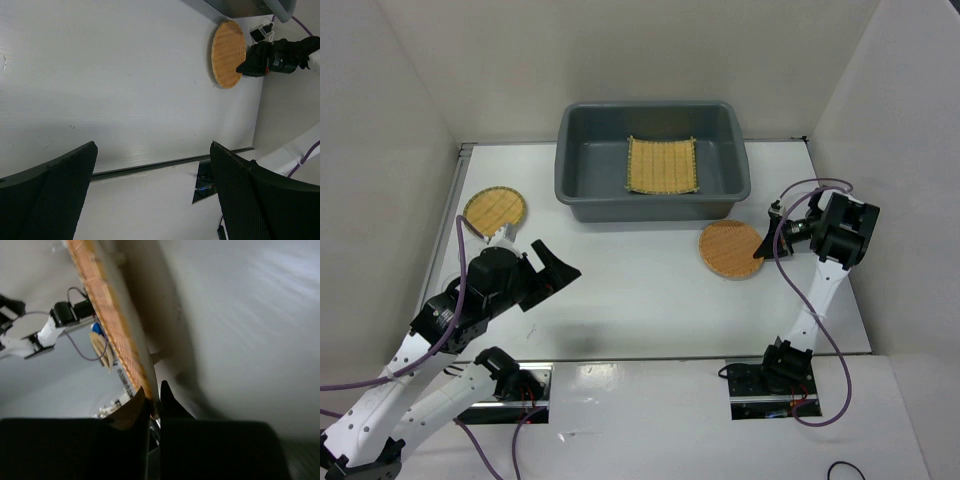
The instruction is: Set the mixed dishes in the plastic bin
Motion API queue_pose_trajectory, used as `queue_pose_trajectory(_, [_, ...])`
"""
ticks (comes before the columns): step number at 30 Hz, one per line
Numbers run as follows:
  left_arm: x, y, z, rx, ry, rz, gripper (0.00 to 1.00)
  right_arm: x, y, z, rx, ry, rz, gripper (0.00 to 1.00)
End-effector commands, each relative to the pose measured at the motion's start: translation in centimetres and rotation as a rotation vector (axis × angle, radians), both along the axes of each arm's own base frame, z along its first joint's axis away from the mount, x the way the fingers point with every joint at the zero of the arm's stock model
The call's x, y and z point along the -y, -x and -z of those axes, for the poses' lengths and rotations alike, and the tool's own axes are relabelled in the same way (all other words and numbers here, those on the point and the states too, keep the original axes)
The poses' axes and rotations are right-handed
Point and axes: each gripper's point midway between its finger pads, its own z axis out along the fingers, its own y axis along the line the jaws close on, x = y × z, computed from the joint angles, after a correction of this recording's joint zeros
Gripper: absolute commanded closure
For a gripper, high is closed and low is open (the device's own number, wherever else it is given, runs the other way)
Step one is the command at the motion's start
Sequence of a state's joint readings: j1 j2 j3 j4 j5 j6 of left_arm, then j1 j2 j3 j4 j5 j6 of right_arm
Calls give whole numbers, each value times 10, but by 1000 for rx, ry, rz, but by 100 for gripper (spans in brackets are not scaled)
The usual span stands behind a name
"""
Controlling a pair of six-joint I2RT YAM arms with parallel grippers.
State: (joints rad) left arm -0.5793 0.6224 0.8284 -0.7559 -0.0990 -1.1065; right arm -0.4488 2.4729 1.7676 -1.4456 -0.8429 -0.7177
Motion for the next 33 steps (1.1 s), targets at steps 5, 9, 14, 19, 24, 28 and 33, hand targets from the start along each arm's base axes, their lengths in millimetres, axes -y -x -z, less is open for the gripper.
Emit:
queue_pose_trajectory(5, [3,-2,-1,1,29,-2,0,44,0,42,121,140,-50,100])
queue_pose_trajectory(9, [2,0,-1,5,40,-7,0,51,10,4,223,181,-60,100])
queue_pose_trajectory(14, [-1,5,6,8,53,-13,0,54,24,-57,459,319,-182,100])
queue_pose_trajectory(19, [-4,6,5,22,56,-21,0,49,1,-186,905,493,-186,100])
queue_pose_trajectory(24, [1,-2,8,36,37,-6,0,16,-36,-299,1248,594,-248,100])
queue_pose_trajectory(28, [4,-9,9,36,17,6,0,-35,-91,-344,1386,605,-272,100])
queue_pose_trajectory(33, [4,-12,5,51,9,5,0,-105,-163,-341,1324,457,-256,100])
